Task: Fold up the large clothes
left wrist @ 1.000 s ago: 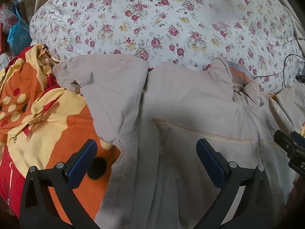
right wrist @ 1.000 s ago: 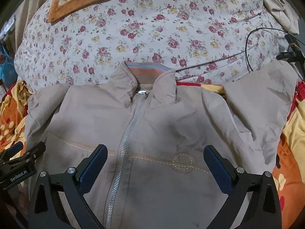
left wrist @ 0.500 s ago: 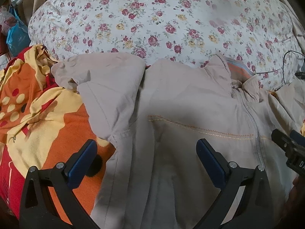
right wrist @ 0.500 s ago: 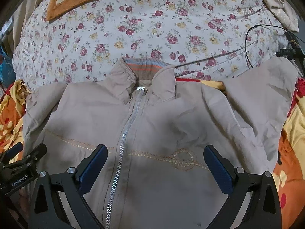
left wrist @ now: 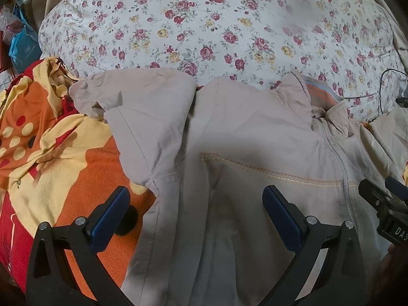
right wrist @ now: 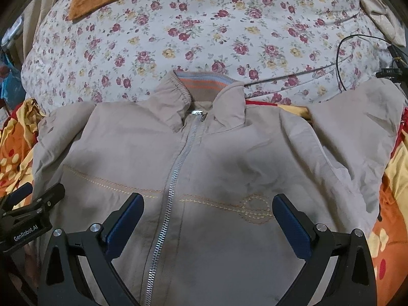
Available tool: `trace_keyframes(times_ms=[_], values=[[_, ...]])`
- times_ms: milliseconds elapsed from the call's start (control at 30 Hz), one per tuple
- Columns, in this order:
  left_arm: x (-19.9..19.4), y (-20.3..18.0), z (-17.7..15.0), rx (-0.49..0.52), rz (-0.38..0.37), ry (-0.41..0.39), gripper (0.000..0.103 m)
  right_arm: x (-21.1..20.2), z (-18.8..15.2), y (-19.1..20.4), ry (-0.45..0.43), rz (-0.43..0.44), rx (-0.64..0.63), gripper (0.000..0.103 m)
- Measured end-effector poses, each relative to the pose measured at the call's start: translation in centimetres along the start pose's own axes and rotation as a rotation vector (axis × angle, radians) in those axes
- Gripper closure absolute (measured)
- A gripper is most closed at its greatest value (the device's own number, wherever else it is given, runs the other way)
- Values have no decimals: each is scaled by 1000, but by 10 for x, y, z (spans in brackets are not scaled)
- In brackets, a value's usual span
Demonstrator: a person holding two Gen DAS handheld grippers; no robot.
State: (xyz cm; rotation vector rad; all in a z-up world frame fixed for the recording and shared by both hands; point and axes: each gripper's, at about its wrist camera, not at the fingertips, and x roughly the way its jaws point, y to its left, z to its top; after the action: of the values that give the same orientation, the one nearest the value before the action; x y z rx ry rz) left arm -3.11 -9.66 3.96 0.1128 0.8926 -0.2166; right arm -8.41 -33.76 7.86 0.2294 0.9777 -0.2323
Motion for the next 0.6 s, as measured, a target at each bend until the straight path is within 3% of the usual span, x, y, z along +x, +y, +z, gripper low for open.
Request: trace_keyframes(times_ms=[200,600], values=[[3,-1,-1,-2,6,5,0,-2,1,5,-17,-9,-38,2],[3,0,-1,-6,9,6,0,2,-1,1,11,21,5,2]])
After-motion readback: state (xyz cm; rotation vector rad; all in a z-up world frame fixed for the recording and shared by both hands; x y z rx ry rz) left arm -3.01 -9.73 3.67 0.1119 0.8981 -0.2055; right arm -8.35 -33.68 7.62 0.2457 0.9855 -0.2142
